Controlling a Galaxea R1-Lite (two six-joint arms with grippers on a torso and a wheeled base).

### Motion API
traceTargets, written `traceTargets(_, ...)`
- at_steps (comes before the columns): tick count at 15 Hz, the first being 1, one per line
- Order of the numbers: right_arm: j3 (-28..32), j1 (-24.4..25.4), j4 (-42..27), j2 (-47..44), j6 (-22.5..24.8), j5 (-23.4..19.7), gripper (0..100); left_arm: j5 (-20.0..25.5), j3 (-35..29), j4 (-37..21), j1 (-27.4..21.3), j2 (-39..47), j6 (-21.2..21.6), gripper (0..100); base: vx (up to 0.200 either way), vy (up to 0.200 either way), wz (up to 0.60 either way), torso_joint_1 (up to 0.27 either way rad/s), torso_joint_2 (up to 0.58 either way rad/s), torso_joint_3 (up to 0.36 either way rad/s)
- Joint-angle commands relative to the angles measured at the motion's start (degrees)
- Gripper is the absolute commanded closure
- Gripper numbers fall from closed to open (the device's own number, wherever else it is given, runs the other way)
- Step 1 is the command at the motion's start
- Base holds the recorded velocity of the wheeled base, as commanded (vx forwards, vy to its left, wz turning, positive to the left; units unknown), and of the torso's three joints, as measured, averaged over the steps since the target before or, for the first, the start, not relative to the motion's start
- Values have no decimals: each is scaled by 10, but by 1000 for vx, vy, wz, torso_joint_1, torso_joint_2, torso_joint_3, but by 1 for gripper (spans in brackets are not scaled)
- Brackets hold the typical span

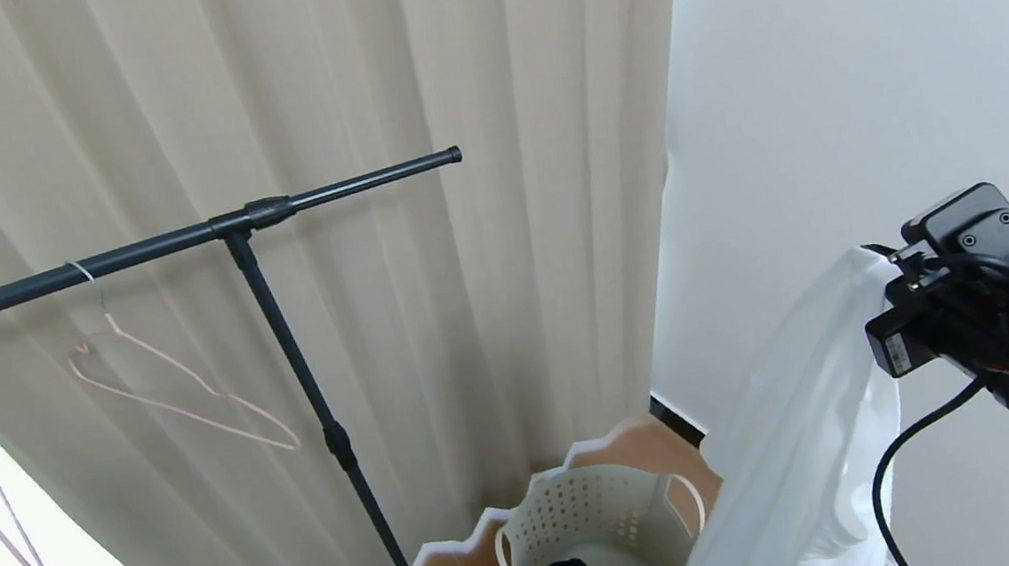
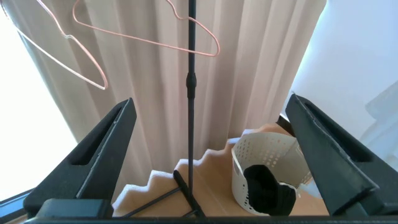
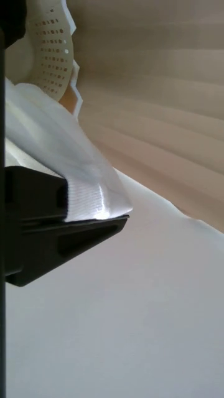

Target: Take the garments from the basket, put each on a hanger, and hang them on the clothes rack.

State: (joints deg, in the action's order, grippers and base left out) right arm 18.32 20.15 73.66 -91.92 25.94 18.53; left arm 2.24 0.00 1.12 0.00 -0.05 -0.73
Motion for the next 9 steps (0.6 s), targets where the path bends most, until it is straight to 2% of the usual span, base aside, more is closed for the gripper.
traceTargets(1,-2,-1,2,1,0,-2,100,0,0,0,0,0,-1,0,0,0,0,0,0,0)
traceTargets(7,-7,-1,-4,21,1,-2,100,0,0,0,0,0,-1,0,0,0,0,0,0,0)
traceTargets(9,-14,-1,-4,21,1,-2,100,0,0,0,0,0,-1,0,0,0,0,120,-249,-127)
